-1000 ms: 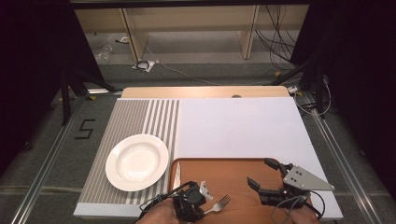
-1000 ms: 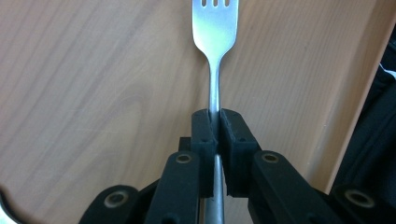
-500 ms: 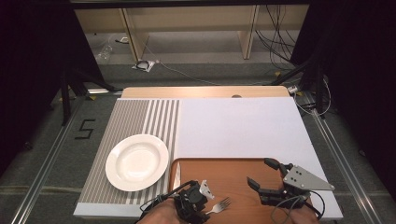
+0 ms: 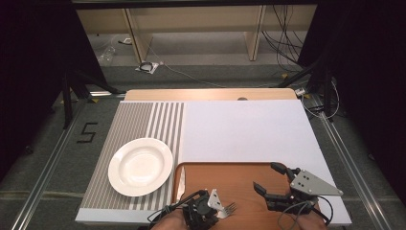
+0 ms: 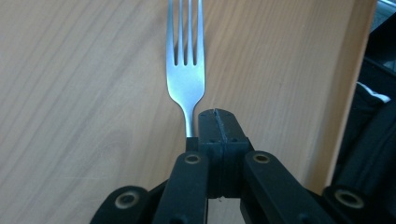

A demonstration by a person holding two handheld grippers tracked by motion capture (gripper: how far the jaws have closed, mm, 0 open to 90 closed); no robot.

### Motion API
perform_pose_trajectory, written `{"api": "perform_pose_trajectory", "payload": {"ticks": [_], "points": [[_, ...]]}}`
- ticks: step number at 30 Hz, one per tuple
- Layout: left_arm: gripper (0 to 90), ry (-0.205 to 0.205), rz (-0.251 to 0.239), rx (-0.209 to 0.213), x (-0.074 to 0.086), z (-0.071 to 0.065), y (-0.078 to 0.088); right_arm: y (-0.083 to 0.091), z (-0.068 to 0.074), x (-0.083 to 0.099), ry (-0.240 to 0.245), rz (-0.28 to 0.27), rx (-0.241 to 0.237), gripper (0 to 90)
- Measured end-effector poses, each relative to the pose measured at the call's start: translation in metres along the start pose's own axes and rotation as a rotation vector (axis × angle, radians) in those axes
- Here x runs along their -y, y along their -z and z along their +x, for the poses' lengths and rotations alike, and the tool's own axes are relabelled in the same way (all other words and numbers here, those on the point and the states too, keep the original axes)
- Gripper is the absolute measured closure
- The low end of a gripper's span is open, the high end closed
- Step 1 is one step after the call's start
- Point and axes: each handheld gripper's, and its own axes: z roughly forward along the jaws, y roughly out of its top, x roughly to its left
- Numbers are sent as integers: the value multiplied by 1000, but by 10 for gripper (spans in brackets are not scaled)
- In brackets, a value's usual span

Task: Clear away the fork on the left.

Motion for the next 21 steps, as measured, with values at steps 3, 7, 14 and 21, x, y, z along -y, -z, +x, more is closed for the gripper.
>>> {"api": "perform_pose_trajectory", "payload": {"ticks": [3, 7, 14, 21], "points": [[893, 0, 3, -3, 1, 1, -2, 0, 0, 0, 0, 0, 0, 183], [893, -3, 4, -9, 2, 1, -5, 0, 0, 0, 4, 3, -2, 183], [893, 4, 4, -18, 3, 3, -7, 0, 0, 0, 2, 1, -2, 183], [893, 19, 0, -38, 4, 9, -5, 0, 0, 0, 5, 2, -2, 183]]}}
